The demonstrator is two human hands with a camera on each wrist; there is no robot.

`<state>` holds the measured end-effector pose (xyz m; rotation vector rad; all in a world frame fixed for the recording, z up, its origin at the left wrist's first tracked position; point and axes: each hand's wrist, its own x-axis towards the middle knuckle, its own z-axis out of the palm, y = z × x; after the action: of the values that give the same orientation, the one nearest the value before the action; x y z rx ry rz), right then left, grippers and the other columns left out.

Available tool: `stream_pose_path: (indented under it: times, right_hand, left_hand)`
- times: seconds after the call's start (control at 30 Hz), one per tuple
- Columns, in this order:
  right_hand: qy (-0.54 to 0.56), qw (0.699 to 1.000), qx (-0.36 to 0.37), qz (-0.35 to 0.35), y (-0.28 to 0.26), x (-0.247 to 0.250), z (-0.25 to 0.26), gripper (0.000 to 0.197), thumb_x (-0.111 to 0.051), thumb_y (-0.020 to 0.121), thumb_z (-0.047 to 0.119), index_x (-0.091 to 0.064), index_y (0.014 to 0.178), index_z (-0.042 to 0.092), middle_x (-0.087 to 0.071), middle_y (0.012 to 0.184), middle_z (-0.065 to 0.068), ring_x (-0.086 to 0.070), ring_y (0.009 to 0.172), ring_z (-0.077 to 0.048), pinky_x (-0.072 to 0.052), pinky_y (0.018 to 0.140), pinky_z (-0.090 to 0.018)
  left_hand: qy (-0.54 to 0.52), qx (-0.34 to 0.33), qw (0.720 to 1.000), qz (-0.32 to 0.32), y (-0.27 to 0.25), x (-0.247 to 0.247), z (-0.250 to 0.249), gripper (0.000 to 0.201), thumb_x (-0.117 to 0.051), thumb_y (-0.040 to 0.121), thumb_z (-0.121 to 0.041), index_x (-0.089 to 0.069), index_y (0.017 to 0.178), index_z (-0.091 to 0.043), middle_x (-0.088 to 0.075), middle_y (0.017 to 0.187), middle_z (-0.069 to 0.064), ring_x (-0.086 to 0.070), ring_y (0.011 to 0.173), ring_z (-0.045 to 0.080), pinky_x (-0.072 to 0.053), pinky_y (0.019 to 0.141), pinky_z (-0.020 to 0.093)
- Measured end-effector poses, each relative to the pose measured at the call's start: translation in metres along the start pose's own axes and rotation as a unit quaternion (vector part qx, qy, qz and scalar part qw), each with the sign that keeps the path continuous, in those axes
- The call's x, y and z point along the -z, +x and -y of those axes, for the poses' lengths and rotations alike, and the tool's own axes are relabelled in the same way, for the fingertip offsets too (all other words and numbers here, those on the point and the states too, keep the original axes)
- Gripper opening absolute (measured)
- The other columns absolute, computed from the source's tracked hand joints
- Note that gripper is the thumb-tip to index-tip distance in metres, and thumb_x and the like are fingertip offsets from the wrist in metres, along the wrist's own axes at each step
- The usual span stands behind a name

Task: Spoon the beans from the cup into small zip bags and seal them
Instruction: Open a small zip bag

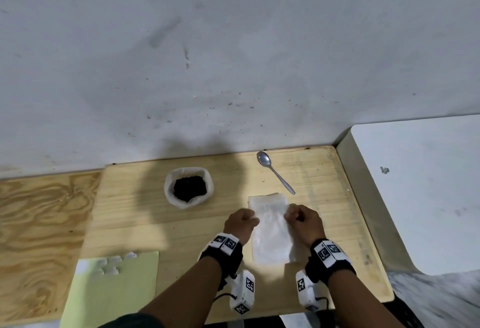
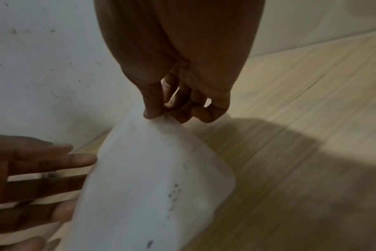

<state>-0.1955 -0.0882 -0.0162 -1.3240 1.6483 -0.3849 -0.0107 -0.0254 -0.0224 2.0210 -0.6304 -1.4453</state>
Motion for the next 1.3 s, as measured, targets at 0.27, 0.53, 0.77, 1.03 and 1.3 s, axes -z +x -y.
stream_pose_path:
  times: [0.27,0.53,0.77,1.03,1.3]
  right_hand:
    - [-0.022,0.997,0.035,-0.061,-0.022,0.007,0.013,0.013,-0.07,0.087,0.017,-0.07,0.075,0.011,-0.072,0.075,-0.005,-0.065,0.075,-0.022,-0.052,0.075,-0.032]
    - [0.135,0.986,0.049,0.085,-0.049,0.006,0.076,0.016,-0.068,0.082,-0.008,-0.063,0.088,0.007,-0.061,0.06,0.0,-0.055,0.055,-0.01,-0.044,0.057,-0.012]
    - [0.024,0.985,0.135,0.107,-0.054,-0.014,0.118,0.029,-0.079,0.074,0.003,-0.073,0.097,0.02,-0.067,0.071,0.002,-0.061,0.065,-0.01,-0.049,0.071,-0.024]
    - [0.108,0.977,0.122,0.14,-0.067,-0.053,0.164,0.019,-0.079,0.07,-0.01,-0.075,0.083,0.003,-0.07,0.068,-0.013,-0.064,0.058,-0.013,-0.049,0.057,-0.016]
    - [0.143,0.956,0.095,0.24,-0.076,-0.075,0.175,0.017,-0.083,0.07,0.001,-0.078,0.079,0.015,-0.074,0.077,-0.008,-0.068,0.075,-0.016,-0.049,0.077,-0.03]
  left_hand:
    - [-0.007,-0.075,0.997,0.006,-0.004,0.018,0.002,0.019,-0.071,0.079,-0.016,-0.068,0.088,-0.032,-0.068,0.11,0.003,-0.064,0.1,0.017,-0.048,0.088,0.026]
    - [-0.113,-0.18,0.977,-0.012,-0.03,0.055,-0.031,0.021,-0.071,0.08,-0.005,-0.071,0.085,-0.025,-0.068,0.096,-0.002,-0.066,0.084,0.018,-0.05,0.068,0.027]
    - [0.037,-0.327,0.944,0.011,-0.036,0.11,-0.049,0.03,-0.058,0.082,0.007,-0.072,0.082,-0.02,-0.07,0.083,0.0,-0.065,0.071,0.013,-0.055,0.069,0.03]
    - [0.107,-0.415,0.863,-0.268,-0.047,0.133,-0.041,0.021,-0.077,0.07,-0.042,-0.067,0.069,-0.023,-0.068,0.074,-0.007,-0.06,0.071,0.007,-0.049,0.065,0.027]
    - [-0.137,-0.236,0.961,-0.052,-0.053,0.145,-0.045,0.034,-0.073,0.084,-0.018,-0.048,0.063,-0.009,-0.059,0.058,0.009,-0.063,0.054,0.027,-0.059,0.062,0.048]
